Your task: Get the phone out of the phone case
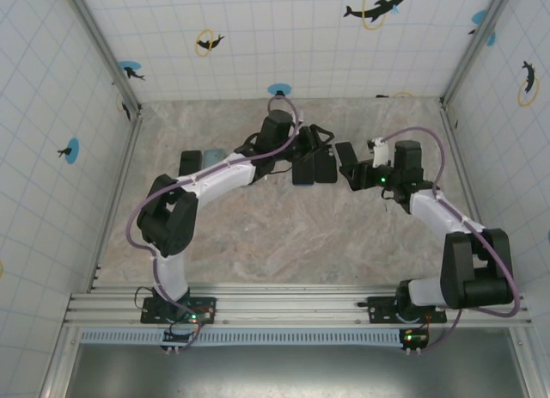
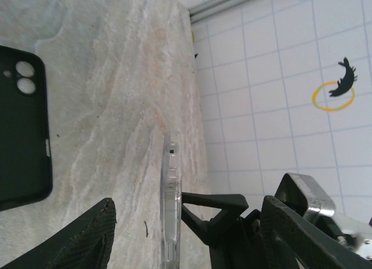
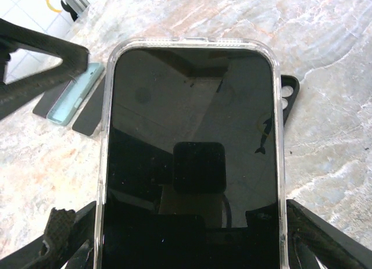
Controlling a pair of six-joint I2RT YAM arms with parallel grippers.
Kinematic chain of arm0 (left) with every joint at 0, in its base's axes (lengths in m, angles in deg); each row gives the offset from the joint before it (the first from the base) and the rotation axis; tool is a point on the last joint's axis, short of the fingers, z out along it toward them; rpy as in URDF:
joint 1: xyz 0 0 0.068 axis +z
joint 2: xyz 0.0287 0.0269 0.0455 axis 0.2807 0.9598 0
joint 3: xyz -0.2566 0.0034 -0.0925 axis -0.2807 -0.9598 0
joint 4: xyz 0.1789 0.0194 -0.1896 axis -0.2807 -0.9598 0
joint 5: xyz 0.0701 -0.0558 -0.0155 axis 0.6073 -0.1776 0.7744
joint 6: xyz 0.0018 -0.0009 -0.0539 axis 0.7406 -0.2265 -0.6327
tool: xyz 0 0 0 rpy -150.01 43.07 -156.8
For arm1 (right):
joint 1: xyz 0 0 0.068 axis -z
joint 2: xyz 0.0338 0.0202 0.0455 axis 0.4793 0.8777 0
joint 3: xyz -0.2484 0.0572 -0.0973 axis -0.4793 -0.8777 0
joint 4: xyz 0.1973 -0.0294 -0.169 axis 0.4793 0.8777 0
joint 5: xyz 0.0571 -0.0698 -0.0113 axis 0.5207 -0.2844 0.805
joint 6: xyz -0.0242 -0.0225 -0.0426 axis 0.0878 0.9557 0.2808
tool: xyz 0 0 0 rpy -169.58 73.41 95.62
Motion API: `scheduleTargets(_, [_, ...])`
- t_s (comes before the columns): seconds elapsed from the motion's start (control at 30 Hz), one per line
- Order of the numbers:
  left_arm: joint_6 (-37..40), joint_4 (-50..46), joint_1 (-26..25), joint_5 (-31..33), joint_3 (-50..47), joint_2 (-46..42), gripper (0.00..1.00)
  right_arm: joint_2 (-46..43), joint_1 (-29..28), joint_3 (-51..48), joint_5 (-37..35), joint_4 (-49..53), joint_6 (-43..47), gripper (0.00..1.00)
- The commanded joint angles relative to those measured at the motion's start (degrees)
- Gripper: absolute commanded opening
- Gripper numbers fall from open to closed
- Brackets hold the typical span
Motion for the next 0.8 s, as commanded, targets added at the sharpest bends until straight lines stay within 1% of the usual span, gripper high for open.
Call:
scheduleTargets(0.0, [0.7,-2.3,-1.0,0.5,2.4,1.7,0.64,-3.1,-1.1,0.0,0.0,-3.3,-1.9,0.46])
scheduleTargets(0.1, [0.2,-2.3,-1.5,0.2,3.0,2.6,0.60,-3.2,-1.2,0.8,0.8,-3.3,-2.4,0.46])
scheduleTargets(0.17, [-0.5,-1.2,-1.5,-0.3,4.0,3.5,0.51,-3.1,-1.4,1.7,1.1,-2.4,-2.1,0.46])
scheduleTargets(0.23, [-0.4,-1.6,-1.7,-0.4,5.5,4.1,0.49,-3.3,-1.4,1.6,1.0,-2.6,-2.4,0.45])
scheduleTargets(0.3, [-0.3,-1.7,-1.9,-0.5,5.8,4.5,0.44,-3.3,-1.7,2.0,1.3,-2.9,-2.9,0.45])
scheduleTargets(0.57, [-0.2,-2.5,-2.1,-1.3,7.3,6.2,0.33,-3.0,-2.6,4.7,1.8,-1.7,-2.6,0.45])
scheduleTargets(0.67, [-0.1,-3.1,-2.1,-1.4,8.7,7.0,0.25,-3.1,-2.6,5.1,1.5,-1.5,-2.6,0.45])
scheduleTargets(0.77, [0.0,-3.4,-2.1,-1.7,9.2,7.2,0.23,-3.0,-2.7,5.8,1.6,-1.4,-2.7,0.45])
